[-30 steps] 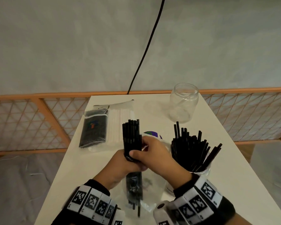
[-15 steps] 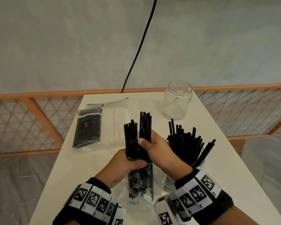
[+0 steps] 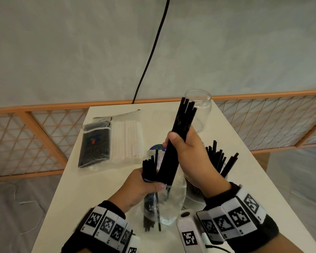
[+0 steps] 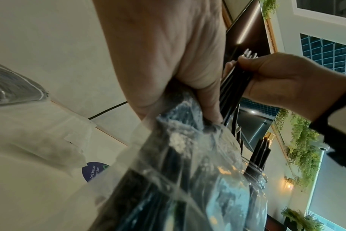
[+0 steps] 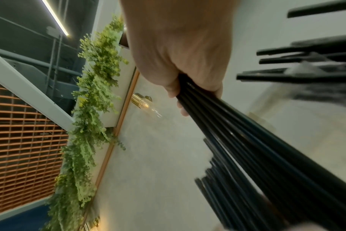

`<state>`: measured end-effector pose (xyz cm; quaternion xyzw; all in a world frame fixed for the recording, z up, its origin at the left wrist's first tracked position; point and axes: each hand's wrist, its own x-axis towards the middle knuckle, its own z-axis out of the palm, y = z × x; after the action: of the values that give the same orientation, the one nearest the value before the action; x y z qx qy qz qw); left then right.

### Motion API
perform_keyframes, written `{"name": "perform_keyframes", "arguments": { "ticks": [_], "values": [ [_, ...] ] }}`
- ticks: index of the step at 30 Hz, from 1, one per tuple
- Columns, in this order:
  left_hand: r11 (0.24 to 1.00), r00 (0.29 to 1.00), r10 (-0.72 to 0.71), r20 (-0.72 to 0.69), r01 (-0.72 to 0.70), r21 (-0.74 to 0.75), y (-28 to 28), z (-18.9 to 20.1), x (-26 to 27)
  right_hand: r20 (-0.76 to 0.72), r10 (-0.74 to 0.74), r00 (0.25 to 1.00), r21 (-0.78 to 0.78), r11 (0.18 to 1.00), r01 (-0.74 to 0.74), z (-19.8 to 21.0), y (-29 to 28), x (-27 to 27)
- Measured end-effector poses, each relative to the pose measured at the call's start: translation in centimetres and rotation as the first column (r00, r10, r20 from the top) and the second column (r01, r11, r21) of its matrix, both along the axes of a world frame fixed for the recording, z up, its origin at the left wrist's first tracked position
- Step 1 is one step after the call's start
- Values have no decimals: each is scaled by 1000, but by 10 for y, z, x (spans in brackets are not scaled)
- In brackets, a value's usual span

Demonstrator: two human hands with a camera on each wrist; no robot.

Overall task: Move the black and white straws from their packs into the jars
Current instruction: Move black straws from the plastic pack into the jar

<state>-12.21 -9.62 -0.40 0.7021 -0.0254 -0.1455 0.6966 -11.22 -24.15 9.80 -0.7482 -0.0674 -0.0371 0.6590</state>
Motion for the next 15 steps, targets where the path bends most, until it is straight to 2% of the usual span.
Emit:
{"name": "perform_keyframes", "arguments": {
  "ticks": [3,9,12,15],
  "values": [
    [1000,1000,-3,-1,3,4,-1,-1,0,43,-77,996,120,990,71,17,-10,-1],
    [998,999,12,34,-14,65,-3,-4,-1,183,-287,940,224,943,244,42,-36,-4],
    [995,999,24,46,-28,93,-4,-3,-1,251,-366,896,341,900,273,53,-55,-8],
    [995,998,36,49,-40,95,-6,-1,-2,269,-412,871,370,879,301,56,-75,-12]
  ]
}}
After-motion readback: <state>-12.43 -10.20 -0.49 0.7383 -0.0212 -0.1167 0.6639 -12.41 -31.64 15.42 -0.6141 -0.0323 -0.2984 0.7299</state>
